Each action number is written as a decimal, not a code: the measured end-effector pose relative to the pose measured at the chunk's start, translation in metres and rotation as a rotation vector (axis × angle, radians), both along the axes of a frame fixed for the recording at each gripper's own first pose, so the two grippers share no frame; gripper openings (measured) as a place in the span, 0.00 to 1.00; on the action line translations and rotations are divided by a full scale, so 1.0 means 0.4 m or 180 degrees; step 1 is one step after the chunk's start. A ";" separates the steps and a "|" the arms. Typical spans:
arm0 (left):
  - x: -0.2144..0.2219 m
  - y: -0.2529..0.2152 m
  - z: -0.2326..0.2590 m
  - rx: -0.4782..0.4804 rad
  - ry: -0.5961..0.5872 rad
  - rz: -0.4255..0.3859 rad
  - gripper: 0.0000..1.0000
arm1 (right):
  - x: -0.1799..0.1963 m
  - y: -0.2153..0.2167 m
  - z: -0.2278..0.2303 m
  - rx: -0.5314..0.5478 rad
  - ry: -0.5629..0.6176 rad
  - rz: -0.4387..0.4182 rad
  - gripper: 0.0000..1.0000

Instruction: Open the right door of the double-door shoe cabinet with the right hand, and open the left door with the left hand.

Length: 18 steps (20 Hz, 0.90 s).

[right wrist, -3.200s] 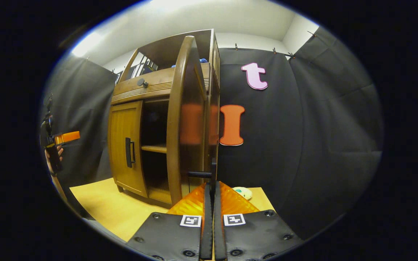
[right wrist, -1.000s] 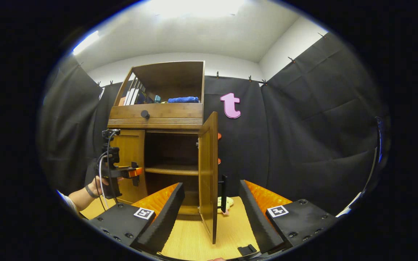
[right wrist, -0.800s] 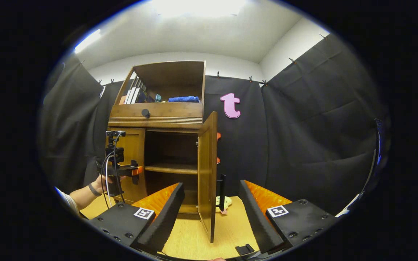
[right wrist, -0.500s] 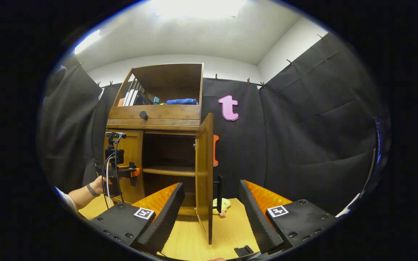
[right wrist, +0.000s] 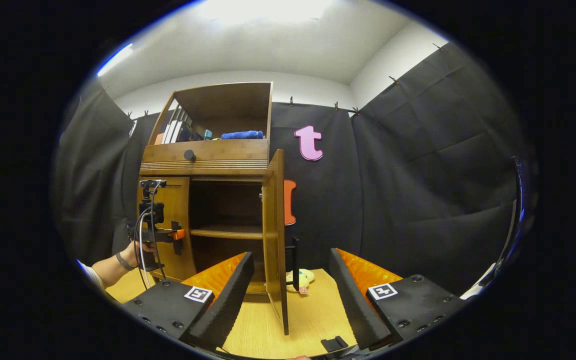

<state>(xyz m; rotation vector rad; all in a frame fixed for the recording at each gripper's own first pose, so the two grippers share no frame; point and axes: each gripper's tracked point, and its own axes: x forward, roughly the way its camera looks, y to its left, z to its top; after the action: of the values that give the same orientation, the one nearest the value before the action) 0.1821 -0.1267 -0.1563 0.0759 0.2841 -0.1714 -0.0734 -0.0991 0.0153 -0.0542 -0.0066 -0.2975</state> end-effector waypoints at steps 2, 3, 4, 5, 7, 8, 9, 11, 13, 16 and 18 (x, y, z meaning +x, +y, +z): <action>-0.029 0.000 0.010 0.0021 0.0085 -0.0074 0.24 | 0.002 0.008 -0.006 0.0000 0.0024 0.0017 0.98; -0.055 0.003 0.016 0.0014 0.0104 -0.0142 0.25 | 0.004 0.011 -0.008 -0.0006 0.0038 0.0025 0.97; -0.080 0.009 0.024 -0.0009 0.0129 -0.0210 0.25 | 0.007 0.015 -0.010 -0.0015 0.0051 0.0035 0.98; -0.105 0.019 0.034 -0.0043 0.0148 -0.0259 0.25 | 0.010 0.021 -0.013 -0.0024 0.0063 0.0046 0.98; -0.157 0.040 0.053 -0.0090 0.0147 -0.0338 0.25 | 0.015 0.029 -0.012 -0.0037 0.0067 0.0071 0.98; -0.184 0.053 0.066 -0.0093 0.0128 -0.0374 0.24 | 0.017 0.034 -0.013 -0.0046 0.0070 0.0084 0.98; -0.212 0.068 0.078 -0.0081 0.0108 -0.0391 0.24 | 0.020 0.039 -0.014 -0.0054 0.0071 0.0091 0.98; -0.265 0.100 0.101 -0.0085 0.0081 -0.0395 0.24 | 0.023 0.045 -0.013 -0.0058 0.0070 0.0108 0.94; -0.321 0.140 0.129 -0.0093 0.0030 -0.0349 0.24 | 0.026 0.056 -0.014 -0.0041 0.0058 0.0128 0.98; -0.394 0.226 0.167 -0.0032 -0.0060 -0.0256 0.24 | 0.030 0.073 -0.013 -0.0019 0.0033 0.0162 0.98; -0.434 0.286 0.189 0.0007 -0.0103 -0.0201 0.24 | 0.032 0.084 -0.011 -0.0032 0.0017 0.0186 0.98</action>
<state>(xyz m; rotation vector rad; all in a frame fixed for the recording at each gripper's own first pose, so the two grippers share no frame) 0.0087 -0.0125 -0.0807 0.0897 0.2496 -0.2322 -0.0607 -0.0653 0.0111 -0.0646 -0.0043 -0.2388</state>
